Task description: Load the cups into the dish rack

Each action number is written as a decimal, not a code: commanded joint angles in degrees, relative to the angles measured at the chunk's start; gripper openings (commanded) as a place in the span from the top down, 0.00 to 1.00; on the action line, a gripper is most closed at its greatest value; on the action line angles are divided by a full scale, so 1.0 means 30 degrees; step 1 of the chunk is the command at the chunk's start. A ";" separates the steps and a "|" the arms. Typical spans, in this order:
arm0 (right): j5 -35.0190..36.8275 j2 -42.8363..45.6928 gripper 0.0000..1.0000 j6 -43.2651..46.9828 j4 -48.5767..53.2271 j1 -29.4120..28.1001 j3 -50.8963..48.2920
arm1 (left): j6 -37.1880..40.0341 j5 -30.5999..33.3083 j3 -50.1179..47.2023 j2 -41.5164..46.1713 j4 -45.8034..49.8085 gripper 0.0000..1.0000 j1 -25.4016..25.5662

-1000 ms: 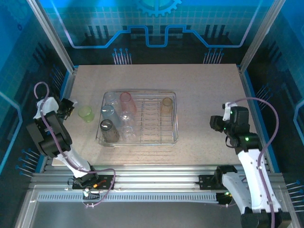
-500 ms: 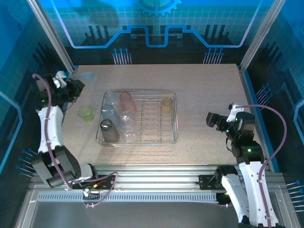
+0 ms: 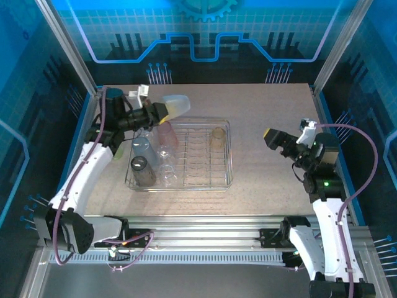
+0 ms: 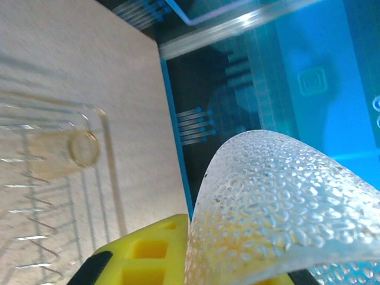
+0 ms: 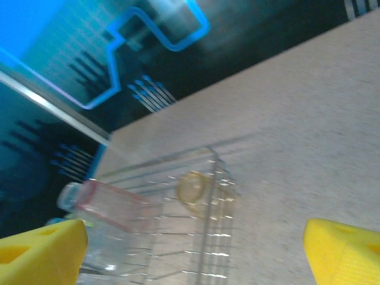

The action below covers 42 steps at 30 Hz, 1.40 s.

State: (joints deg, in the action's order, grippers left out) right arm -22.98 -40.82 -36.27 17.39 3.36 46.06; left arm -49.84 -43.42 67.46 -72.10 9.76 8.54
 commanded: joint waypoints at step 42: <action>-0.6406 -0.9692 0.21 -0.8991 -1.7756 -0.9904 0.4704 | -0.3905 -0.2314 0.2319 -0.3009 -0.6505 1.00 0.5368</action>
State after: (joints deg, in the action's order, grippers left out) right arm -40.84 -70.06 -63.02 -31.59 -25.12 58.94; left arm -61.17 -50.00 74.06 -81.12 -9.13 24.18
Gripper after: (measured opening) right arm 0.799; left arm 0.105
